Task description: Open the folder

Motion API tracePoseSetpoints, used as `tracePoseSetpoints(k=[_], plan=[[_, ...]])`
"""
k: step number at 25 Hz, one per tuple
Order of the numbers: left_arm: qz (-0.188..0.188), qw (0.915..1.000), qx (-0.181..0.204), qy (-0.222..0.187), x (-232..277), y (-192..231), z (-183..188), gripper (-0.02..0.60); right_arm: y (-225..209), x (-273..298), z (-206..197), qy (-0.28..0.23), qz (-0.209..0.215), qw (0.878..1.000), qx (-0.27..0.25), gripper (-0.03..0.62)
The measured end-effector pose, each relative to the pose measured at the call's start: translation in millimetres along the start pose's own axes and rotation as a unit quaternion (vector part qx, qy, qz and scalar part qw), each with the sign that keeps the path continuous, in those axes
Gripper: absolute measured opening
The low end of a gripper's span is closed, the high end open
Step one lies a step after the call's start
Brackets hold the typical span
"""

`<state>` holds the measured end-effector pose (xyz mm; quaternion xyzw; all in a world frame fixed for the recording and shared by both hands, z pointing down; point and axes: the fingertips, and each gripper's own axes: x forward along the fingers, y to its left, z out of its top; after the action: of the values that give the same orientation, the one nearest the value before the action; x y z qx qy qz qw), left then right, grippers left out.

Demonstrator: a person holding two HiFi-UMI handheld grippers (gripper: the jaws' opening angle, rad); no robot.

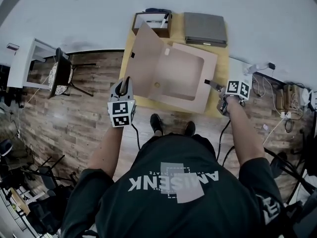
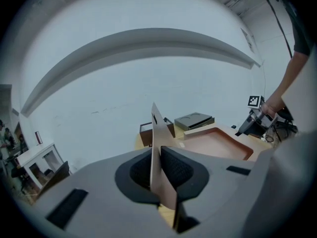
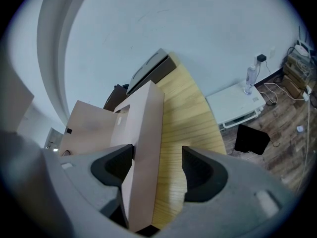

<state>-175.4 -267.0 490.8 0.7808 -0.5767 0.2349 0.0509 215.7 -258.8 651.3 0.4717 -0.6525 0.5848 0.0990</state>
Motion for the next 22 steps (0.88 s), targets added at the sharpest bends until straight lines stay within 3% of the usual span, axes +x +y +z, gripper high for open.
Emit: tracePoseSetpoints(k=[10,17,22], plan=[[0.041,0.9960,-0.011,0.078,29,69,-64,0.081,-1,-3,-3,-0.012,-0.018,0.999,0.027,0.304],[0.027,0.9927,-0.018,0.116,52,86,-106,0.095,-4,-5,-4,-0.017,-0.036,0.999,0.033,0.304],[0.015,0.9938,-0.015,0.109,61,92,-122,0.112,-2,-5,-5,-0.021,-0.046,0.998,0.039,0.304]])
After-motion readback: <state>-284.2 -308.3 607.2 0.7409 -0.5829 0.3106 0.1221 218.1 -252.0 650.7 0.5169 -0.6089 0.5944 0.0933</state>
